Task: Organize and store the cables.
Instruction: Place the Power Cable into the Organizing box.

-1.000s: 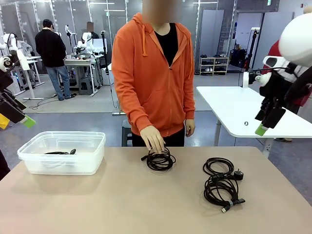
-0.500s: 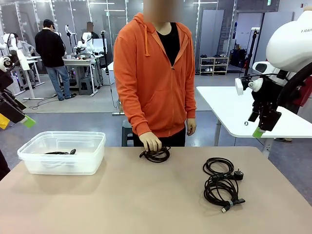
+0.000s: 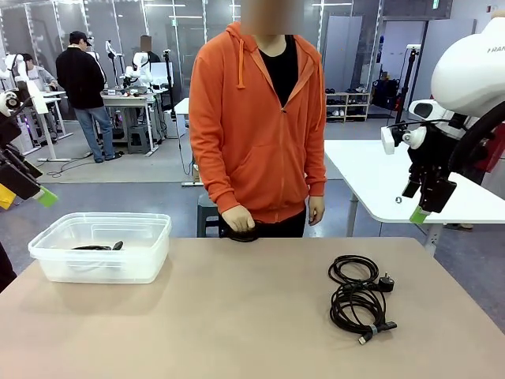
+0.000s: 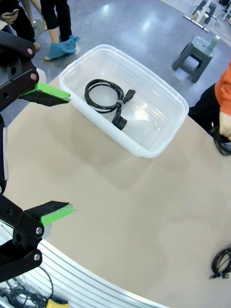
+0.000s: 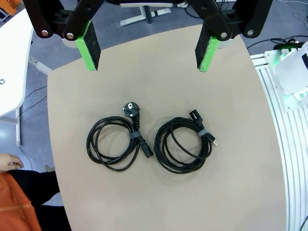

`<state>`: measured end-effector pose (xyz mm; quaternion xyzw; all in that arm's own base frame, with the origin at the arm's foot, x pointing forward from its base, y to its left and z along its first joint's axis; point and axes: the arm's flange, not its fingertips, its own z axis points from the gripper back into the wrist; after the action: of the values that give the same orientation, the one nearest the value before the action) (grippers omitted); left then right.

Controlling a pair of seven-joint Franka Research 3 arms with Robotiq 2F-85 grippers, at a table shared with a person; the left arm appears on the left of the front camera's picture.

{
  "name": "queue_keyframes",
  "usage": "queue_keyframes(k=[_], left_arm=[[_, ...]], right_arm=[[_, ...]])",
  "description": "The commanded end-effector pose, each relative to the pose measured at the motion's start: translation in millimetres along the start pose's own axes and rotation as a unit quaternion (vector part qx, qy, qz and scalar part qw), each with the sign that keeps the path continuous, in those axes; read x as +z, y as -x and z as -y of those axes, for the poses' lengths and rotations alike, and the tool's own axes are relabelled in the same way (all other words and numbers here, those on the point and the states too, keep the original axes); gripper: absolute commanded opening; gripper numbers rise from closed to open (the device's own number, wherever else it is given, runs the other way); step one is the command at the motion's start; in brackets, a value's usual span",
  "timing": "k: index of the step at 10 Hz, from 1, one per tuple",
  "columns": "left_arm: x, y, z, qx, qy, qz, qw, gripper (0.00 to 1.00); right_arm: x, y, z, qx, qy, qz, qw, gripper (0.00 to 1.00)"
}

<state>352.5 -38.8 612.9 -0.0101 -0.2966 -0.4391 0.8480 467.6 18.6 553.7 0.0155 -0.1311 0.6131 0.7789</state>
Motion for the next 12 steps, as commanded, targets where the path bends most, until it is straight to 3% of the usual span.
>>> queue_keyframes(k=[1, 3, 12], left_arm=[[1, -1, 1, 0.006, -0.004, -0.001, 1.0, 1.0], [1, -1, 1, 0.006, -0.004, -0.001, 1.0, 1.0], [1, -1, 1, 0.006, -0.004, -0.001, 1.0, 1.0]], right_arm=[[-26, -4, 18, 0.048, -0.025, -0.015, 0.998, 1.0], [-46, -8, 30, 0.089, -0.024, -0.025, 0.995, 1.0], [-144, -5, 57, 0.136, -0.025, -0.027, 0.99, 1.0]])
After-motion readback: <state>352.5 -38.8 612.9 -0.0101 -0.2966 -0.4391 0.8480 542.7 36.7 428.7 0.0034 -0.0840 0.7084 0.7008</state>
